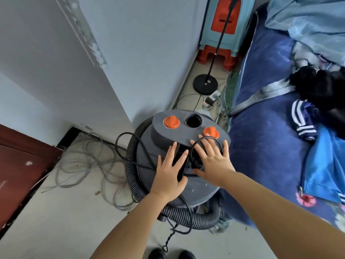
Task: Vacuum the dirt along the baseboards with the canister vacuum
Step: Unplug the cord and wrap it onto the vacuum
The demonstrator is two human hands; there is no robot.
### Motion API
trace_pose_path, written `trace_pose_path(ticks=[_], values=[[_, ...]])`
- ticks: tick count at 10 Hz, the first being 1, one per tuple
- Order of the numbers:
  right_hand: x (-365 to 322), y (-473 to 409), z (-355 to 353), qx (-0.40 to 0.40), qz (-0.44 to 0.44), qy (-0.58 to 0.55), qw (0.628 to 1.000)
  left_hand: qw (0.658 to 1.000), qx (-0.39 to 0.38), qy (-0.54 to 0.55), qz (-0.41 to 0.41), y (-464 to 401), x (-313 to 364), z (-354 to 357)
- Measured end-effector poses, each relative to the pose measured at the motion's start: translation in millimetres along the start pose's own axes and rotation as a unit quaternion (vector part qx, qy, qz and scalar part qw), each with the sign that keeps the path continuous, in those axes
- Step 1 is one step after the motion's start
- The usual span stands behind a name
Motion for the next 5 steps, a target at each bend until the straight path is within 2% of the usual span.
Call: trace_pose_path(ticks=[3,4,5], values=[[-6.3,4.6,-22.3,-0.08,0.014,0.014,0.997,0.984,-0.074,-0.16,-0.008,2.9,2.1,-13.5],[-10.3,13.9,-46.5,-0.107,0.034,0.015,0.994,0.982,-0.105,-0.157,-0.013,9.1,-1.0,-42.7],[-9.4,34.1,-81.9,-0.111,0.091,-0.031,0.989,0.976,-0.148,-0.144,-0.074,25.4,-5.2,-76.8]])
Point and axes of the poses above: each hand's wrist, its own y-axis away from the middle knuckle, its own z-axis out of the palm, x = y × z, the point moved 5 cm from there along -y, towards the middle knuckle
